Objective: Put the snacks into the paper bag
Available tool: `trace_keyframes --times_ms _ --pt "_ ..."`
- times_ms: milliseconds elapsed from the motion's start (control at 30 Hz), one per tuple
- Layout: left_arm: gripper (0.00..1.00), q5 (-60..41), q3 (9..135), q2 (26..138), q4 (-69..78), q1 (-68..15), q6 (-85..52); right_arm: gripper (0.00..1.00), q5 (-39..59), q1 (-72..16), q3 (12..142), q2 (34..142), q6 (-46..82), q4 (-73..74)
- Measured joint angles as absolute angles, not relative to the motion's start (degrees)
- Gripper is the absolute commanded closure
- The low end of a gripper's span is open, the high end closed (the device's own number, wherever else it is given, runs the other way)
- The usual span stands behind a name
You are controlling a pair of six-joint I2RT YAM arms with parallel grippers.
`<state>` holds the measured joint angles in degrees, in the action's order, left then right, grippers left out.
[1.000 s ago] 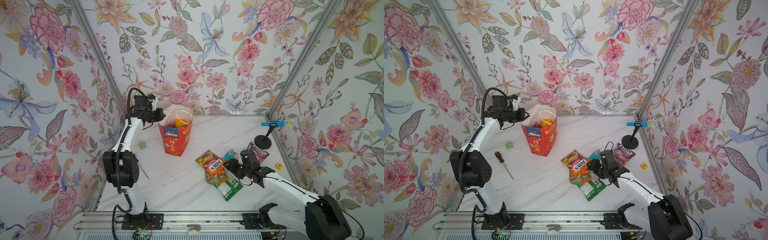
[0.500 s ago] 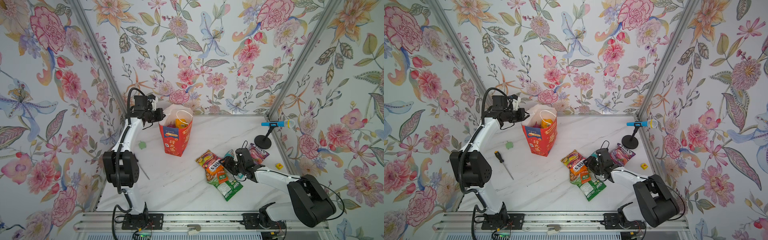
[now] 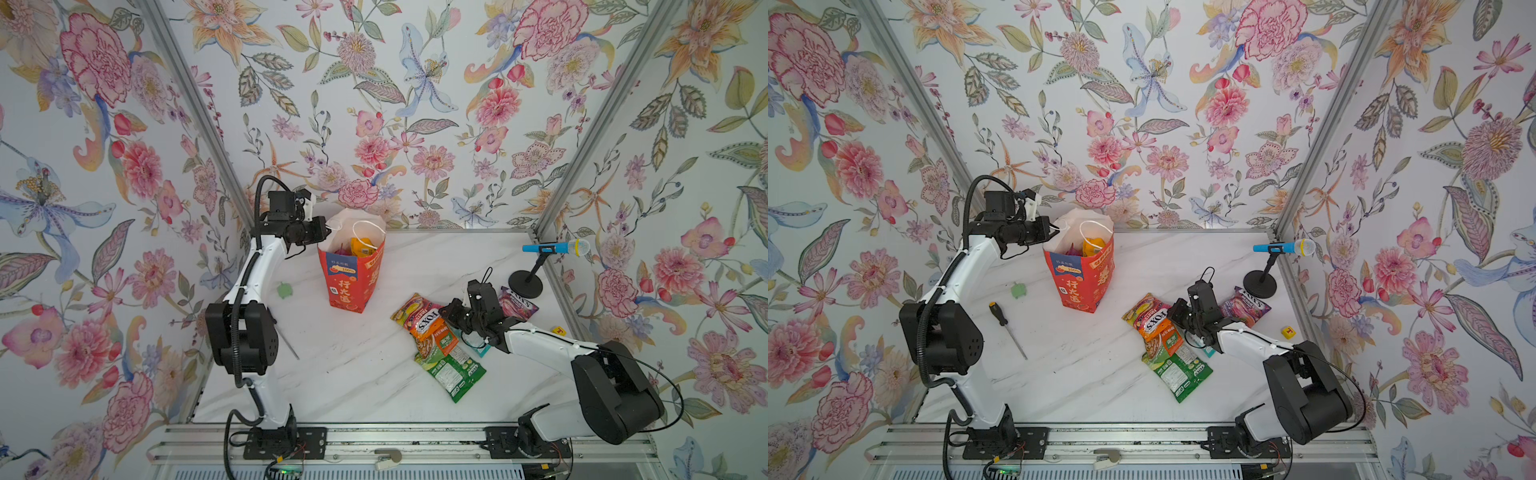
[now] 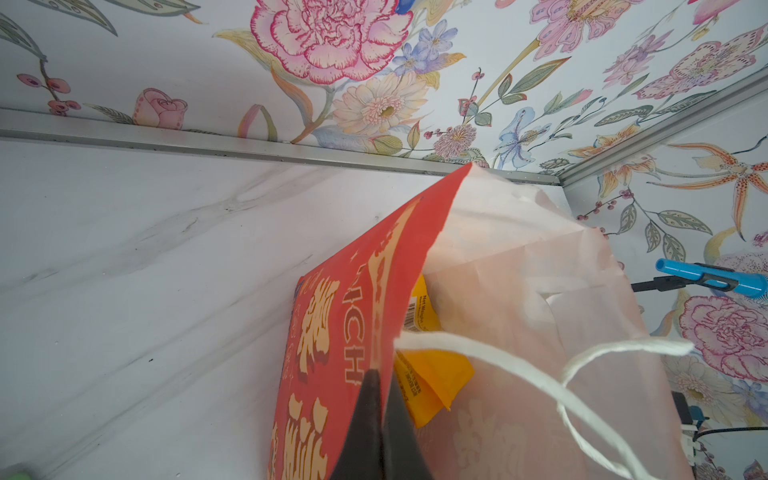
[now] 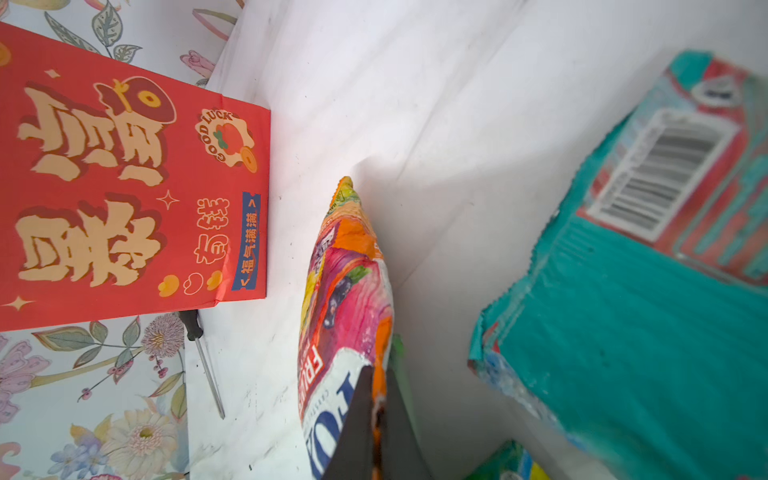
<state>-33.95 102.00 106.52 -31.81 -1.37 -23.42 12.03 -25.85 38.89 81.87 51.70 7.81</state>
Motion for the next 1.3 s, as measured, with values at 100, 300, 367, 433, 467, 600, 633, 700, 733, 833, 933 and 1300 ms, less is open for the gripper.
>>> trace_keyframes --times_ms 100,300,367,433,467,600,633,700,733,833,933,1300 --pt "1.00 -33.98 102.00 106.52 -31.81 -1.37 -23.42 0.84 10.59 -25.87 41.52 81.30 49.32 5.02" --pt "1.00 -34.11 102.00 106.52 -31.83 -1.37 -23.42 1.00 9.15 -25.74 43.18 81.10 46.52 2.13" --pt "1.00 -34.11 102.00 106.52 -31.83 -1.37 -23.42 1.00 9.43 -25.74 43.22 81.08 45.84 1.89" --pt "1.00 -34.11 102.00 106.52 -31.83 -1.37 -23.42 1.00 9.67 -25.76 44.07 81.08 45.43 1.17" --pt "1.00 -34.11 102.00 106.52 -31.83 -1.37 -23.42 1.00 9.98 -25.78 44.99 80.99 45.25 0.67" --pt "1.00 -34.11 102.00 106.52 -31.83 -1.37 -23.42 1.00 11.51 -26.17 50.30 80.18 45.19 -0.34" --pt "1.00 -34.11 102.00 106.52 -31.83 -1.37 -23.42 1.00 11.97 -26.30 52.16 79.77 45.23 -0.40" --pt "1.00 -34.11 102.00 106.52 -31.83 -1.39 -23.42 1.00 12.80 -26.50 55.40 79.20 45.28 -0.49" --pt "1.00 -34.11 102.00 106.52 -31.83 -1.37 -23.42 1.00 13.08 -26.65 57.54 79.05 45.32 -0.60" --pt "1.00 -34.13 102.00 106.52 -31.83 -1.37 -23.42 1.00 13.54 -26.85 63.88 79.07 45.43 -0.73" --pt "1.00 -34.13 102.00 106.52 -31.83 -1.37 -23.42 1.00 14.39 -27.51 71.94 79.92 45.19 -0.95" --pt "1.00 -34.13 101.95 106.52 -31.79 -1.39 -23.44 1.00 20.95 -29.89 103.94 96.64 43.27 -1.10"
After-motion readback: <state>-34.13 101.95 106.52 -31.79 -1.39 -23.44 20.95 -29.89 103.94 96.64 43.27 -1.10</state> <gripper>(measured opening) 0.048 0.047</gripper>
